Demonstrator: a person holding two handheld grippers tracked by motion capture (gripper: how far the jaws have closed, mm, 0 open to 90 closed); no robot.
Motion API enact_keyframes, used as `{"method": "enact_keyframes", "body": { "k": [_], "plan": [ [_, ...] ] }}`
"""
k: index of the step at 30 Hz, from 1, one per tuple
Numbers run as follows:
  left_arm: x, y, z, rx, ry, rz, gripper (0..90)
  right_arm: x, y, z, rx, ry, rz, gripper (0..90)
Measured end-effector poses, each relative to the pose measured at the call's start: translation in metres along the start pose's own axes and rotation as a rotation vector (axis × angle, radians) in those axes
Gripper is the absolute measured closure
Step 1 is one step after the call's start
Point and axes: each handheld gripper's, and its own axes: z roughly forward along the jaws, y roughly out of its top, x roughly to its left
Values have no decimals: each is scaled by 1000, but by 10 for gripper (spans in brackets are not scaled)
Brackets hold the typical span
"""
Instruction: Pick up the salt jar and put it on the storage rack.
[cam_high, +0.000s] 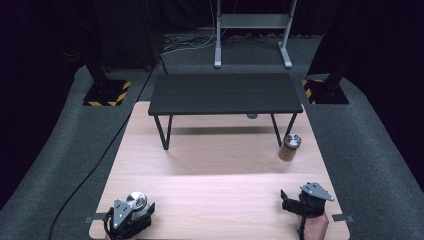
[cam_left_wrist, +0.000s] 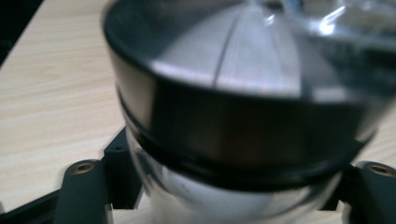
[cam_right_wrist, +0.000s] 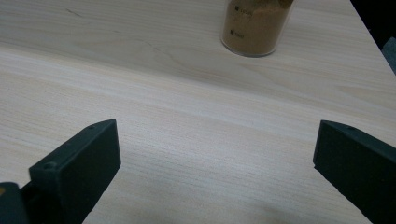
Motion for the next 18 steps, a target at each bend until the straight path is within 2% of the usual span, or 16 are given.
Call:
{"method": "enact_keyframes", "body": {
  "k": [18],
  "plan": [
    [-4,1,-1,4,-9,3,309,0,-1,-1,-7,-2,2,0]
  ]
}}
